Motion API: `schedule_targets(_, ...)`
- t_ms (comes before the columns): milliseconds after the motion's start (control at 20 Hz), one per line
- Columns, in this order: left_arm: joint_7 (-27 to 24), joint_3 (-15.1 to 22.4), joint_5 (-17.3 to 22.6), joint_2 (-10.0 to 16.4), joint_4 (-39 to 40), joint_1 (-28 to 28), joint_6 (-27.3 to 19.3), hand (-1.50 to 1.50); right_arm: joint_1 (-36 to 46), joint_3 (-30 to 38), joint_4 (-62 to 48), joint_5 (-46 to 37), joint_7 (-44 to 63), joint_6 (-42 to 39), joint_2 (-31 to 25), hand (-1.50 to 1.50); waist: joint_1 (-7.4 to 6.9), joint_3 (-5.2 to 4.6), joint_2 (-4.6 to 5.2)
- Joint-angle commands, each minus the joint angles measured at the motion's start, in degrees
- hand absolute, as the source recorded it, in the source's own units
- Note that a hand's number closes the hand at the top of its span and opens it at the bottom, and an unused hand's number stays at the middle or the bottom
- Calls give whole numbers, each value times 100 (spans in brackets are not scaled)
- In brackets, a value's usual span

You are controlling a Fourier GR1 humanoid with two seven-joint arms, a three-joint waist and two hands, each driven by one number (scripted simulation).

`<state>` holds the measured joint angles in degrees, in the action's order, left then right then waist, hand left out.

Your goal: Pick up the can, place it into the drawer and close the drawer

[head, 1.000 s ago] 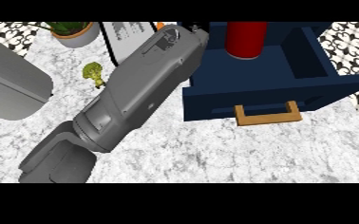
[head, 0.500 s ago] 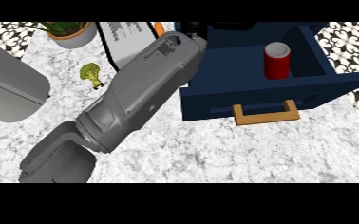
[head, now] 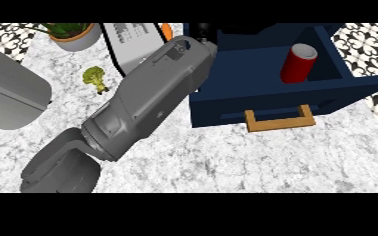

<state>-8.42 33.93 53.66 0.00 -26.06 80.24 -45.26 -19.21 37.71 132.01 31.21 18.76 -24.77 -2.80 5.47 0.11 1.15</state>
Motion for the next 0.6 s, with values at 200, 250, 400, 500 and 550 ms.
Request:
schedule_targets(200,-379,44,304,0,-72,-108,1,-150,146,276,393,-916,-792,-418,-208,-150,-23,0,-7)
schedule_targets(250,-129,40,336,0,-107,218,-93,-150,349,289,410,-1095,-772,-419,-490,-150,-87,-1,-14)
schedule_targets(400,-800,-2,495,0,-258,-202,96,-150,655,23,363,-1254,-903,-485,-555,-150,-107,-5,14)
schedule_targets(500,-681,53,475,0,-151,-82,68,-150,581,-86,744,-1665,-1114,-526,-364,-150,-156,-4,-21)
schedule_targets(550,-894,-62,450,0,82,60,199,-150,639,-200,863,-1758,-1118,-494,-323,-150,-76,-4,27)
